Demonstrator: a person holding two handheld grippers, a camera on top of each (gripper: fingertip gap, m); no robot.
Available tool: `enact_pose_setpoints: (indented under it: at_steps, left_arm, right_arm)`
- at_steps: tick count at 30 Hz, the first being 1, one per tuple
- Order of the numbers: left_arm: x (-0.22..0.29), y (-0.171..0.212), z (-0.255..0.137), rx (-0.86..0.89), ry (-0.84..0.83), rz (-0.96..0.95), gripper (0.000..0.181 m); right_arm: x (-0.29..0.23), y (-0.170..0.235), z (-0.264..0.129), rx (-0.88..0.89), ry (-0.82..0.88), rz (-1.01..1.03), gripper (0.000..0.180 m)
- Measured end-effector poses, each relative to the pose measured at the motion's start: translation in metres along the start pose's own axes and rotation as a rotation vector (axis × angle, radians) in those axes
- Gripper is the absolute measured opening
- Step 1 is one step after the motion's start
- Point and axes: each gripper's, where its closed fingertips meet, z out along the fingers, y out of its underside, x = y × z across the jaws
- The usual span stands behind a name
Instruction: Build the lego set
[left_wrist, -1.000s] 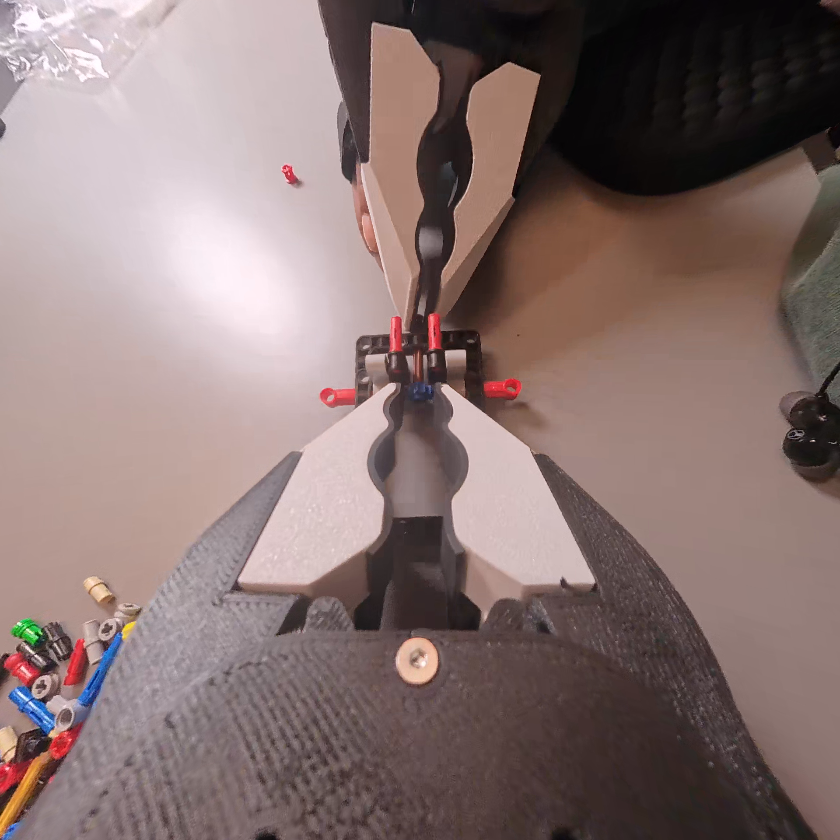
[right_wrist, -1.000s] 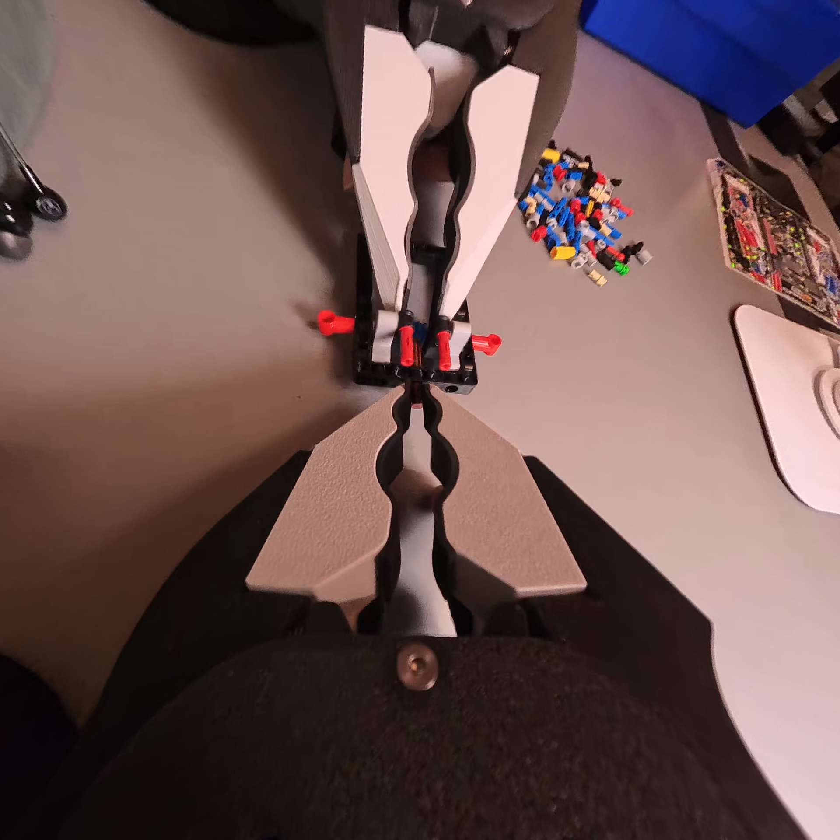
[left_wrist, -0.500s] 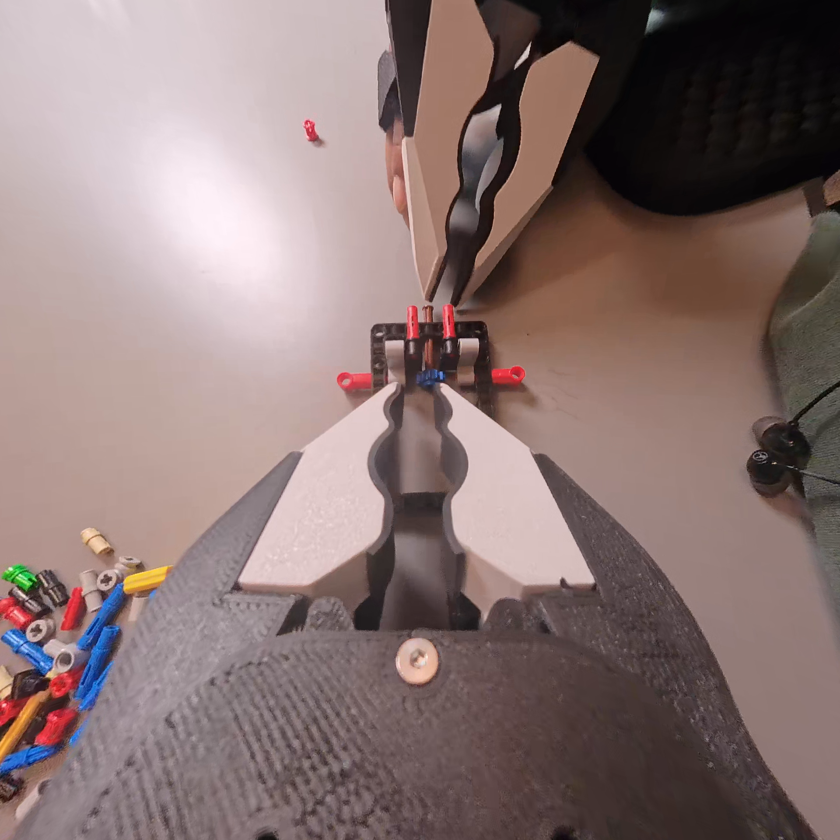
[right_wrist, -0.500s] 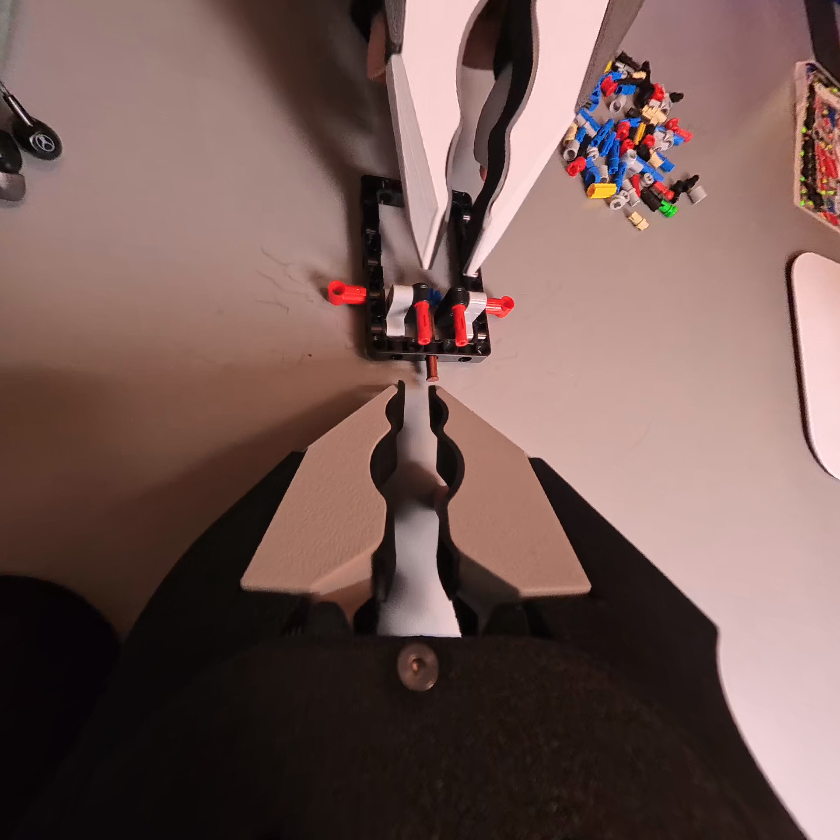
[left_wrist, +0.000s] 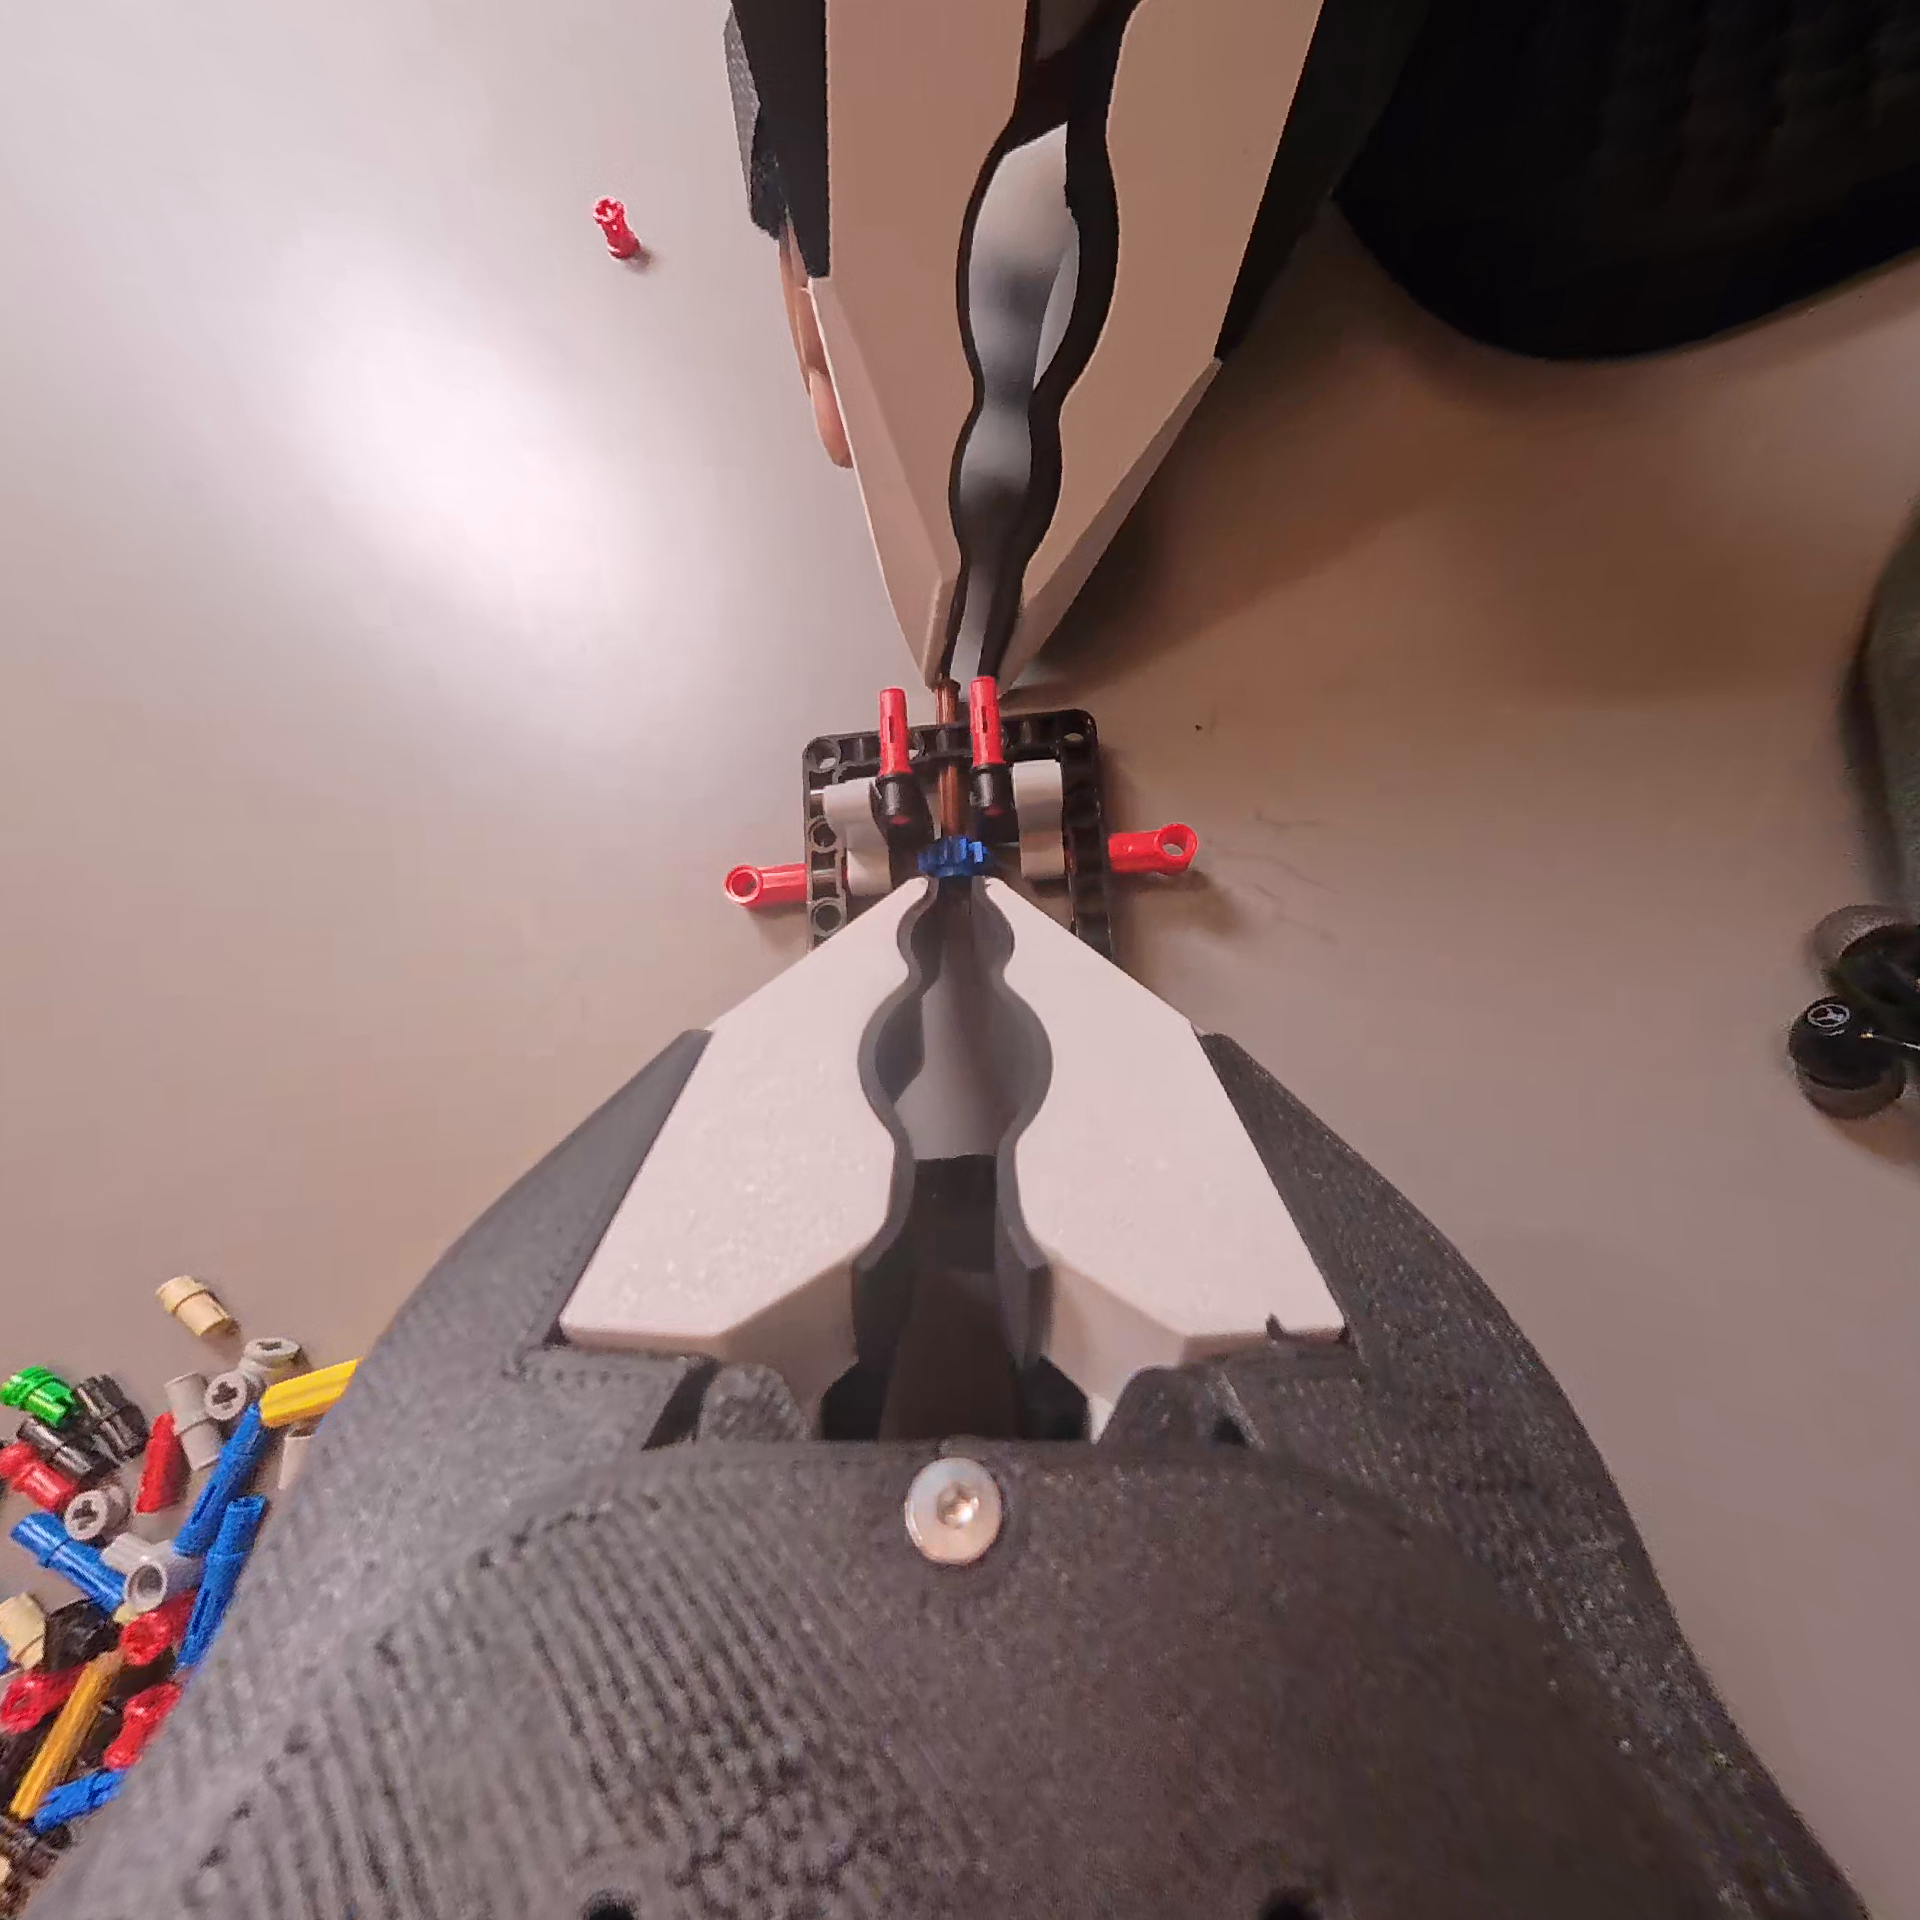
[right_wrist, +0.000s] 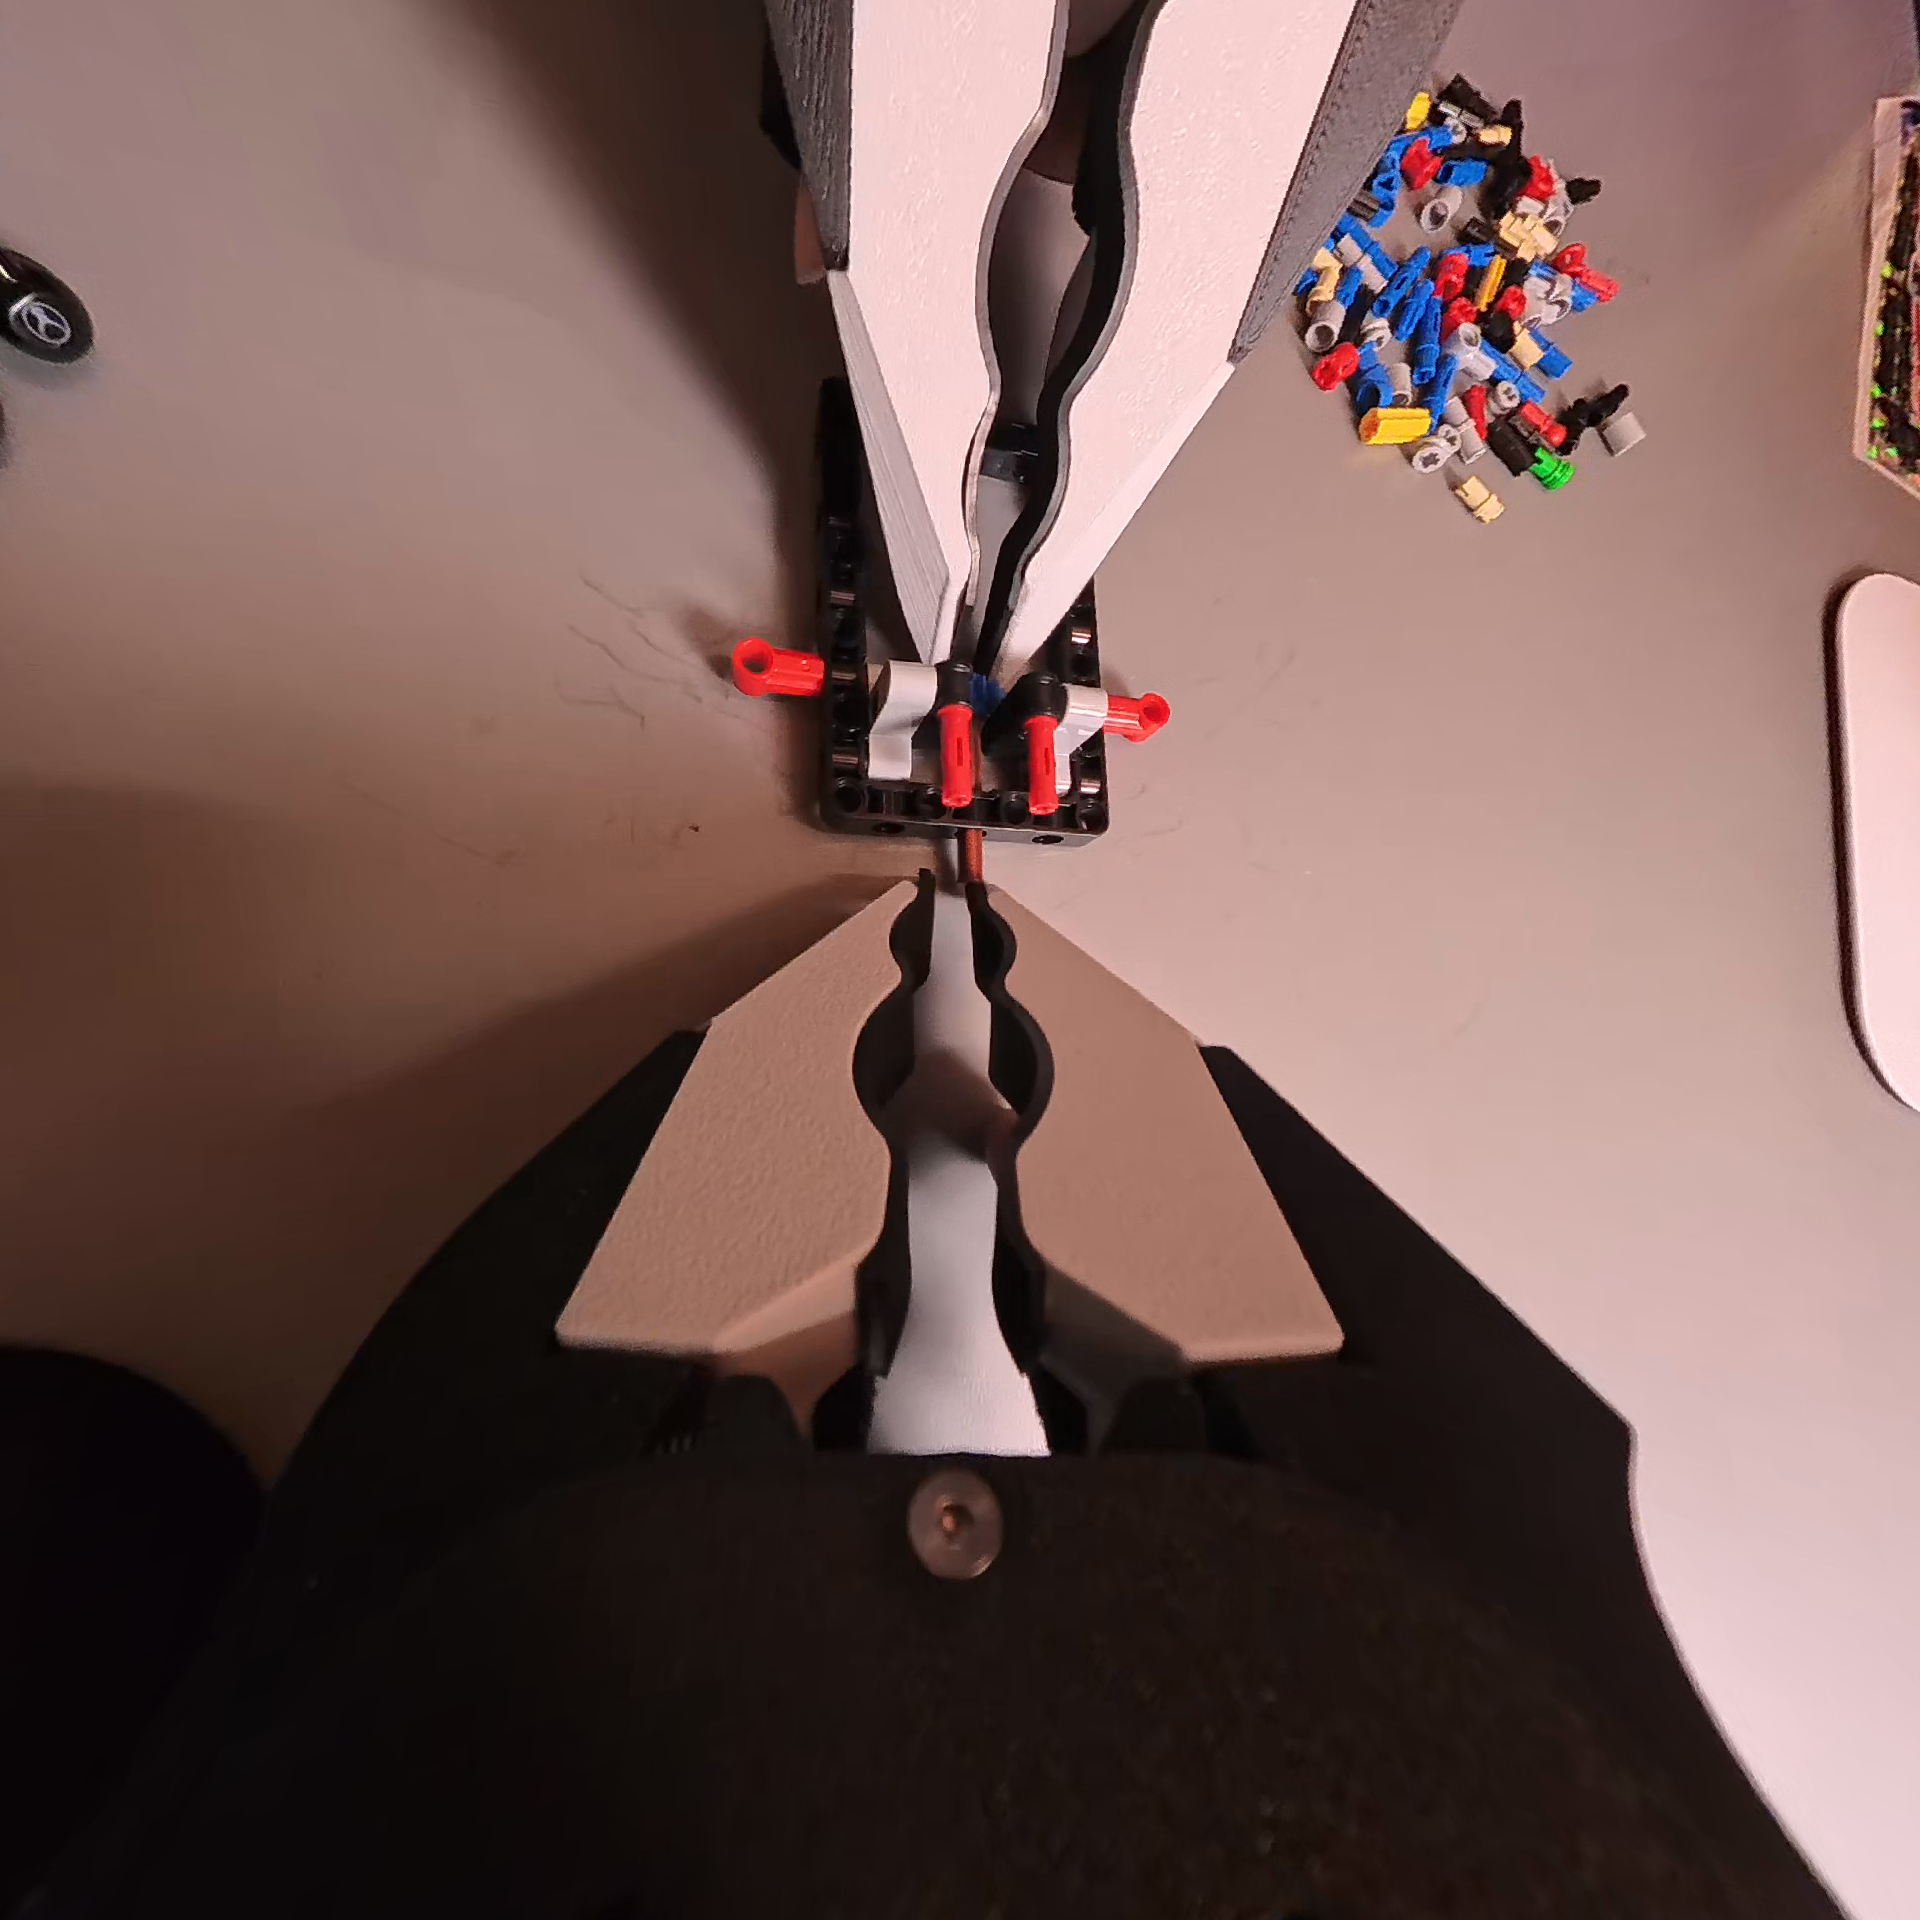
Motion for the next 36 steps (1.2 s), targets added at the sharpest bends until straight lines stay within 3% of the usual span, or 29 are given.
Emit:
enact_pose_setpoints:
  at_steps: [30, 36]
  left_arm:
    - [0.002, -0.007, -0.003, 0.043, -0.003, -0.009, 0.006]
    - [0.005, -0.005, 0.001, 0.035, 0.010, -0.007, 0.006]
  right_arm:
    - [0.002, -0.002, -0.010, 0.079, -0.038, 0.153, 0.008]
    - [0.002, -0.002, -0.004, 0.047, -0.034, 0.160, 0.000]
